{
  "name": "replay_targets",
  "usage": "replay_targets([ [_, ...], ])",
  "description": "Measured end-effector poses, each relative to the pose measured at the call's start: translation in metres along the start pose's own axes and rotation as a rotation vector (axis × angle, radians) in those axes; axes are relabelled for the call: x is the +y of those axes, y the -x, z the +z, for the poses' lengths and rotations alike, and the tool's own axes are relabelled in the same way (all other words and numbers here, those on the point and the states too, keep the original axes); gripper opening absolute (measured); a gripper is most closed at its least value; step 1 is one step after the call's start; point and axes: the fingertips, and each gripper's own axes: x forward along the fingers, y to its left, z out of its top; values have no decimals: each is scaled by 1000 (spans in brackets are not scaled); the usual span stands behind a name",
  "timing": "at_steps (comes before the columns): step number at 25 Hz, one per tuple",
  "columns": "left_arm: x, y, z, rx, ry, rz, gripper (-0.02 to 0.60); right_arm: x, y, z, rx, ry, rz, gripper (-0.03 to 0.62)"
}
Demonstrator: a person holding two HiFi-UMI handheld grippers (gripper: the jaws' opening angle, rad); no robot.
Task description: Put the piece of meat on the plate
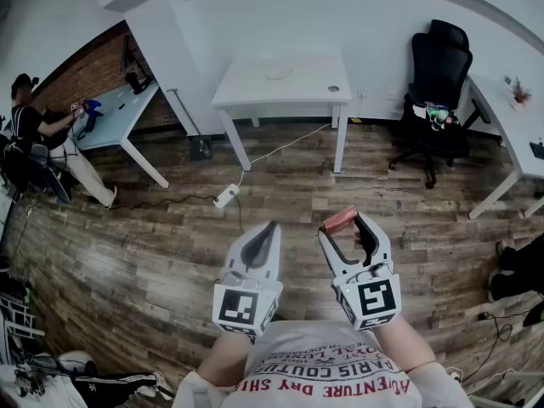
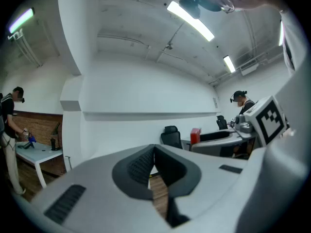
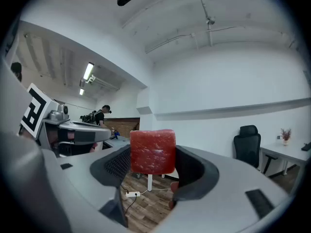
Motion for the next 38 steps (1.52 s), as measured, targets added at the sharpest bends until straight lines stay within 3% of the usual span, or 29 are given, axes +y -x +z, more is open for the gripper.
replay_targets([
  [13, 14, -23, -10, 29, 3, -23, 7, -3, -23, -8, 23, -3, 8, 290],
  [24, 61, -47, -43, 53, 60, -31, 7, -1, -66, -37, 102, 24, -21, 290],
  [30, 115, -94, -43, 17, 114, -72, 8, -12, -126, -32, 139, 32, -68, 290],
  [38, 229, -139, -48, -10, 118, -93, 8, 11, -240, -21, 133, 19, -106, 290],
])
